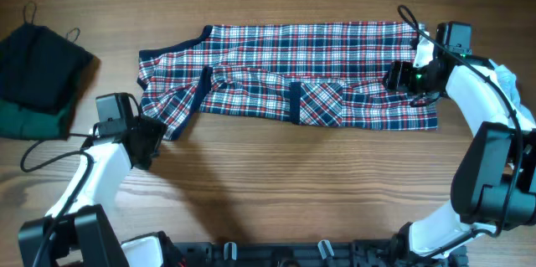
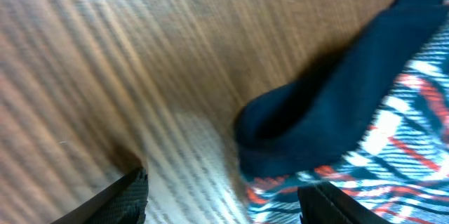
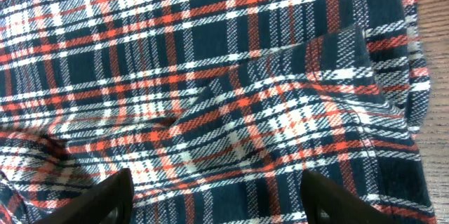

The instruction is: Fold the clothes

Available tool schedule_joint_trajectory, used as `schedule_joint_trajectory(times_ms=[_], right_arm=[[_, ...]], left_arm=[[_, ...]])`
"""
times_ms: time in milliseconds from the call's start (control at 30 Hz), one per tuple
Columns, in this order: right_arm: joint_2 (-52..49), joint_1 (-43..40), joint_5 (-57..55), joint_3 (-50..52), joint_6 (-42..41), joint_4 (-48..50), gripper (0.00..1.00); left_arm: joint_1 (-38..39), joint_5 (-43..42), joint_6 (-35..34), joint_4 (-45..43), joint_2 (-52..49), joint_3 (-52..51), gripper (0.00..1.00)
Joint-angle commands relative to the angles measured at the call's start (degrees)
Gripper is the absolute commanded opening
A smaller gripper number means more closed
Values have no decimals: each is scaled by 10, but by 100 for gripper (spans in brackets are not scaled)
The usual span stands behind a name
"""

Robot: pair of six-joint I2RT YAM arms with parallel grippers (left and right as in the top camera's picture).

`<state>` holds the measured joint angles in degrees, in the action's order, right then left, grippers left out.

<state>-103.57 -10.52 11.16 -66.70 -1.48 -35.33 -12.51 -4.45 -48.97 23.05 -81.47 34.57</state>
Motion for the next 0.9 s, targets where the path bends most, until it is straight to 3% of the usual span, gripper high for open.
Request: schedule_joint_trajectory(times_ms=[0, 67, 267, 533, 633, 767, 867], right_arm=[[13, 5, 10, -3, 0, -1, 77], [13, 6, 10, -3, 0, -1, 77], [13, 5, 10, -3, 0, -1, 77], [13, 5, 10, -3, 0, -1, 77], [13, 5, 10, -3, 0, -3, 77], [13, 5, 10, -3, 0, -3, 77], [13, 5, 10, -3, 0, -3, 77]], left_arm=[[-4, -58, 8, -20, -1, -7, 79], [-4, -57, 27, -30, -1, -7, 81], [-4, -55, 35, -36, -1, -7, 61], [-4, -37, 36, -82, -57, -7, 60], [-4, -37, 36, -85, -56, -7, 43], [-4, -54, 68, -80, -41, -5, 9], [-4, -56, 68, -50, -7, 9, 4]])
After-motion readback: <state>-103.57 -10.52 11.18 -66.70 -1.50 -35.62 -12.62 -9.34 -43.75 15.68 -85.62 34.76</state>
